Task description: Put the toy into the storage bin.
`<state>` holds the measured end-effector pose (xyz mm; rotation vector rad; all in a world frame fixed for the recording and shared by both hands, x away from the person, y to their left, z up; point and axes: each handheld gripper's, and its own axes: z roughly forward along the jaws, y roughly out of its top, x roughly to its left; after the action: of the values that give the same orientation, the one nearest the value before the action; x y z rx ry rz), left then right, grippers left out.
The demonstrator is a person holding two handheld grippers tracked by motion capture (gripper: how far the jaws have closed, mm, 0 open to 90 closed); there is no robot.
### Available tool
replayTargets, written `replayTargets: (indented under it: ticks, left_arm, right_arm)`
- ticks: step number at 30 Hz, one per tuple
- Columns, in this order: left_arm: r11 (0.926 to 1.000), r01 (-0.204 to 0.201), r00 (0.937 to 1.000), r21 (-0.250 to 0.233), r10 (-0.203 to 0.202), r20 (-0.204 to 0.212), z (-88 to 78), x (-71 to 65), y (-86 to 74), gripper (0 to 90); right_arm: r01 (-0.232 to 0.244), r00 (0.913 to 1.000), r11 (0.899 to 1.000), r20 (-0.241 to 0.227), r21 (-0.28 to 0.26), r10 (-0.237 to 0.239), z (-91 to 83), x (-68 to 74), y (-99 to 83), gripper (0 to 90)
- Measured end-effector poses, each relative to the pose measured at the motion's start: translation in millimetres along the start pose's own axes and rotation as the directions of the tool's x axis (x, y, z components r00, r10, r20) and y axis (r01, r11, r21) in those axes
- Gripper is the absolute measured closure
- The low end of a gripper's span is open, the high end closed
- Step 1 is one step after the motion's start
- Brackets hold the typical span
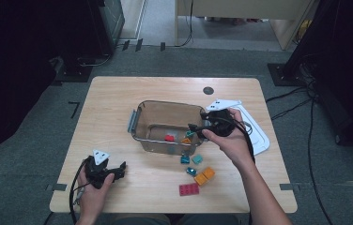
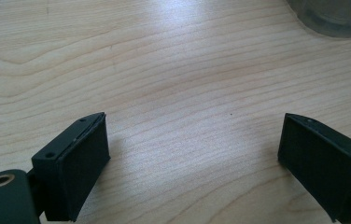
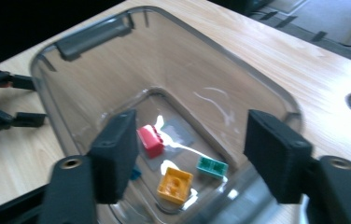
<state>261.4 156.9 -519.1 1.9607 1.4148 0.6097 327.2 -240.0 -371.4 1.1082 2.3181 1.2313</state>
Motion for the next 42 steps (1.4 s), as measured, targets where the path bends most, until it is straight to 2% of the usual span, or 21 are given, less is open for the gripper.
replayTargets:
  ticks: [4,19,33,42]
  left_arm:
    - [1.0,0.0,1.0,0.0,0.0,0.0,0.0,0.0,0.0,8.3]
    - [1.0,0.0,1.0,0.0,0.0,0.0,0.0,0.0,0.0,8.4]
    - [1.0,0.001,1.0,0.0,-0.001,0.0,-0.2,-0.2,-0.2,8.4]
    - [1.0,0.0,1.0,0.001,0.0,0.0,-0.2,-0.2,-0.1,8.3]
  right_arm:
    - [-0.025,0.9993,1.0,0.027,-0.014,0.025,-7.8,-6.5,-5.2,25.1]
    - [-0.063,0.996,0.998,0.062,-0.024,0.064,-34.8,-23.7,-29.6,23.5]
    - [-0.104,0.9901,0.994,0.094,-0.008,0.105,-48.7,-36.0,-66.4,24.1]
    - [-0.138,0.9865,0.99,0.088,-0.004,0.138,-51.3,-36.8,-96.5,24.7]
